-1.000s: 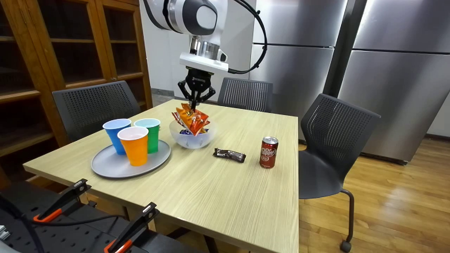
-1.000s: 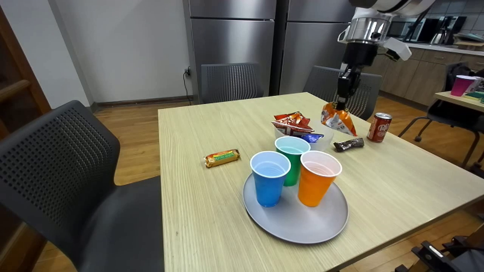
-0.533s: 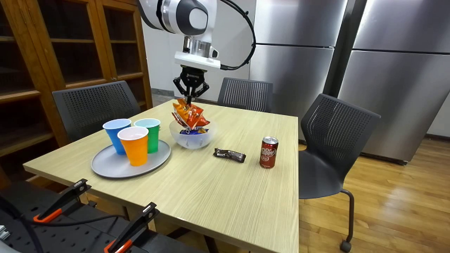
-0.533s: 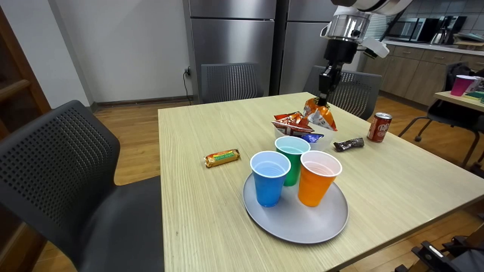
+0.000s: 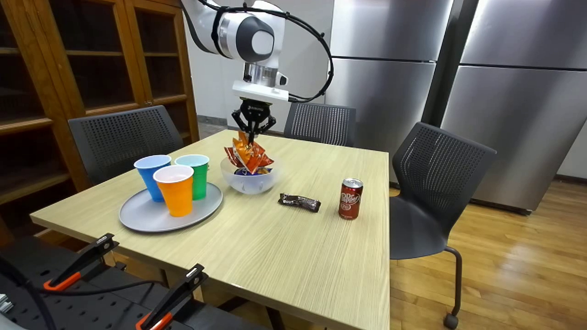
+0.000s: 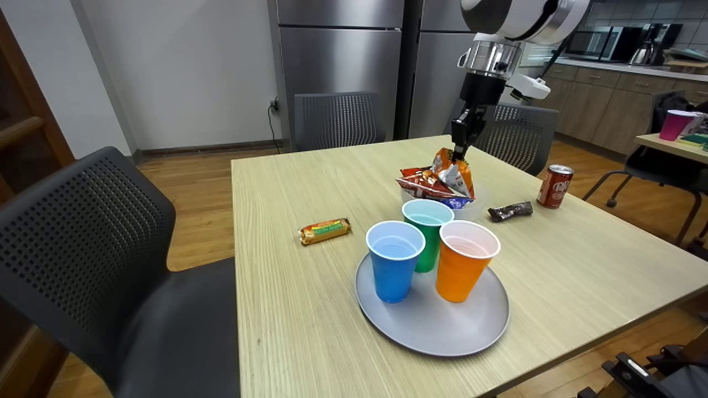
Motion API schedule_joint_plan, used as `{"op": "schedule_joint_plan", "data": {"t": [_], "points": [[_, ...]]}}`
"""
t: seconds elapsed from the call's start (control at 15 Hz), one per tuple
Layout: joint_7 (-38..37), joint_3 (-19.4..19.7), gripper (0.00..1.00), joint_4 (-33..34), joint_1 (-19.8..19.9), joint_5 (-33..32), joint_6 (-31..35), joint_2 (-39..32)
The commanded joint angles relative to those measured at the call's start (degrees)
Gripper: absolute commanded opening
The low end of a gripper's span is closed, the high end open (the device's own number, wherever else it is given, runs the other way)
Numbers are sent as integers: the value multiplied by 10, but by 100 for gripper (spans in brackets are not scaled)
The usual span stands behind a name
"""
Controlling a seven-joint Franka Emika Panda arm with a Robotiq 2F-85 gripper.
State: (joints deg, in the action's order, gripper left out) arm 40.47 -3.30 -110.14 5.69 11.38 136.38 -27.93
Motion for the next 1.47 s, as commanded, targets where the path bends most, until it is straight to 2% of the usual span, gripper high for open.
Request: {"op": "schedule_joint_plan", "data": {"t": [0.0, 0.47, 0.53, 0.6, 1.2, 1.27, 1.4], "points": [[-26, -7, 0, 29, 9, -11, -2, -26], [-55, -1, 0, 60, 26, -13, -8, -55], [-58, 0, 11, 62, 29, -14, -7, -57], [-61, 0, 27, 64, 31, -15, -6, -58], [-57, 3, 94, 45, 39, -27, 10, -39], [-55, 3, 99, 41, 40, -28, 14, -35], [-51, 4, 100, 33, 44, -30, 21, -25]]}}
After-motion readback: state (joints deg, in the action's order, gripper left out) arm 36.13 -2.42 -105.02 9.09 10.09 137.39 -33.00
